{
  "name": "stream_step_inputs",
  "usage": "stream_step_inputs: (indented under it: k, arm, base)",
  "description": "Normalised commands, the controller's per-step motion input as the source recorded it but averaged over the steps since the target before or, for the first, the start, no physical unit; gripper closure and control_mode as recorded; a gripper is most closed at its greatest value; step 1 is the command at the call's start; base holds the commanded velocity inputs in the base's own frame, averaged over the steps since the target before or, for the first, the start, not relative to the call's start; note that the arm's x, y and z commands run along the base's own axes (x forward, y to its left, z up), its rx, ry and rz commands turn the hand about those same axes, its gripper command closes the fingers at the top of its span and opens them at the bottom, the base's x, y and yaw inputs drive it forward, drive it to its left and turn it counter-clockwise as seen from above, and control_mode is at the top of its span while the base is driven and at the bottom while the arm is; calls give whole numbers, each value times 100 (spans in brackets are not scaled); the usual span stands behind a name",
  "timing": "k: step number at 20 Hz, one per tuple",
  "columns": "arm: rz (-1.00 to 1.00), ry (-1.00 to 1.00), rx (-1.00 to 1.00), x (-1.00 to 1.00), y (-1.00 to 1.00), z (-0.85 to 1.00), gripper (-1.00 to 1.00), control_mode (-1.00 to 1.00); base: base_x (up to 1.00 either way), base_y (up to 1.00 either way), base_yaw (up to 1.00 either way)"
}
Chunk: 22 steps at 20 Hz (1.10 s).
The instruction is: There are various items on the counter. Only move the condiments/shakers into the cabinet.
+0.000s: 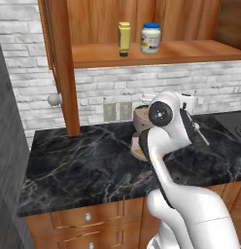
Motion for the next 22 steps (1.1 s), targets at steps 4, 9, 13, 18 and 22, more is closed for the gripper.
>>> stream_step_inputs:
  k: [4,9,13,18,22]
  arm:
    - [-31,51,16,-67,-100,-92,-100,-100]
    - [-6,63,16,3,-100,-80,-100,-100]
    - [21,51,9,26,-97,-38,-100,-100]
    - [37,41,2,9,-78,-41,-100,-100]
    - [53,15,8,0,-60,-76,-100,-100]
  base:
    - [0,0,0]
    - [0,0,0]
    - [0,0,0]
    - [0,0,0]
    - [0,0,0]
